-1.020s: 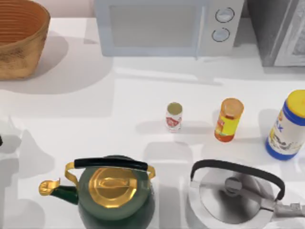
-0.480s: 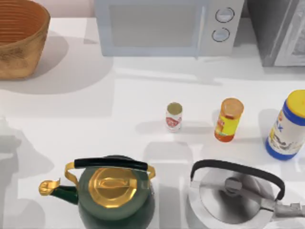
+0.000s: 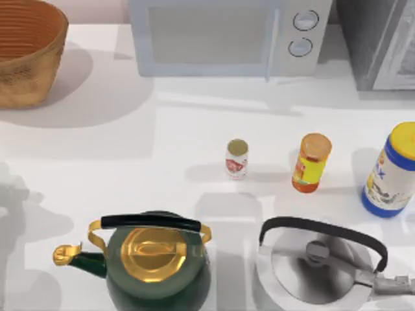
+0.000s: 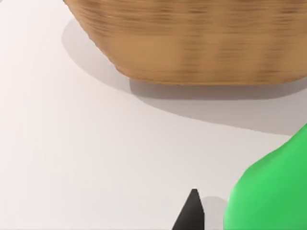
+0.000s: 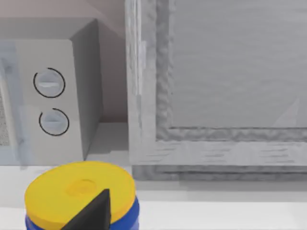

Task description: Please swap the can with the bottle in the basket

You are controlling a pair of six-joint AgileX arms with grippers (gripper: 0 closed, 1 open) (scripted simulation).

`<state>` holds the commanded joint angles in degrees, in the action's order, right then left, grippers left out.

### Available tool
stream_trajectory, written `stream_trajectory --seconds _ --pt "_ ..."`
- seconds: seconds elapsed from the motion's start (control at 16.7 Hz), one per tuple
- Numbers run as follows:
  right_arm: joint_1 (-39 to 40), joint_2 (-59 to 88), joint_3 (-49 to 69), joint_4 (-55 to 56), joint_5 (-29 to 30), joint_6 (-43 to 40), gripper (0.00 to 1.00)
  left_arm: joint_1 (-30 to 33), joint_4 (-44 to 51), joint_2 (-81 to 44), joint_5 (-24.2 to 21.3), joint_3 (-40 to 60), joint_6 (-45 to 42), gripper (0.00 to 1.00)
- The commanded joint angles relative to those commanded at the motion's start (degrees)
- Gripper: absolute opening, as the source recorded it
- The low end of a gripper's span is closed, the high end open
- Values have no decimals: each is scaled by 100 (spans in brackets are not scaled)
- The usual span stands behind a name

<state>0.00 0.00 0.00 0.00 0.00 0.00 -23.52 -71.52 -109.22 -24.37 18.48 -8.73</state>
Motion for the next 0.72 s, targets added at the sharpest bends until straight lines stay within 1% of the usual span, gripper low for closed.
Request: stream_trajectory --seconds 0.54,0.72 --pt "0 0 0 0 0 0 100 -6 2 5 1 -2 -5 0" --pt "0 0 0 0 0 0 100 -128 196 94 129 216 8 0"
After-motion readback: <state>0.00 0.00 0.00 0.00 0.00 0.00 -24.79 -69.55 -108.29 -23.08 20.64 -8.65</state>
